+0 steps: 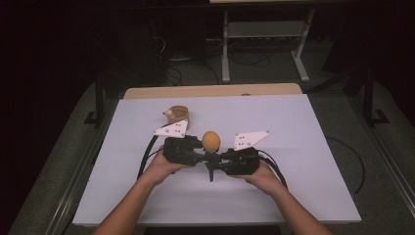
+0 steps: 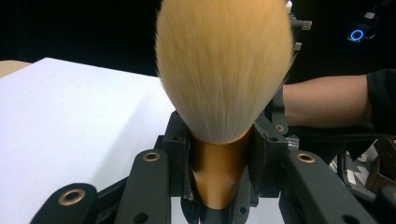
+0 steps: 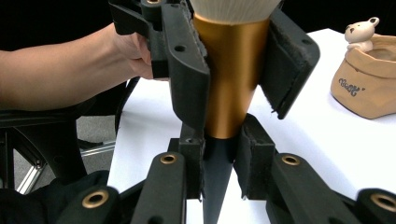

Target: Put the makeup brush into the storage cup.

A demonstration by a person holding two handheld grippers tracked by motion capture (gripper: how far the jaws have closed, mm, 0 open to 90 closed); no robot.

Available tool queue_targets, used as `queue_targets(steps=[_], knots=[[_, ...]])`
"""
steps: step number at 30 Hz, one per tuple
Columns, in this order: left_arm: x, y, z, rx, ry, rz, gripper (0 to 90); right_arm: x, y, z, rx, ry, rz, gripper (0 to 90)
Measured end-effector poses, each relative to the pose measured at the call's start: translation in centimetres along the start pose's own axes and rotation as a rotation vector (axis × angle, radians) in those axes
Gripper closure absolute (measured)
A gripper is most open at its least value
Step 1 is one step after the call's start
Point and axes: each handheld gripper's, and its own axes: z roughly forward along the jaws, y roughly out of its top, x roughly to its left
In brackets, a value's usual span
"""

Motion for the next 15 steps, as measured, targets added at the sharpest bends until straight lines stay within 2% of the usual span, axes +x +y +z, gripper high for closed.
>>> queue_targets(steps=[11, 15], knots=[[-0.06, 0.11, -0.11, -0.01, 0.019, 0.003, 65.2, 0.09, -0.01, -0.03, -0.019, -0.02, -0.007, 72.2], [-0.05, 0.19, -0.37, -0.031, 0.036, -0.007, 65.4, 0.14, -0.03, -0.04, -0.023, -0.042, -0.007, 59.1]])
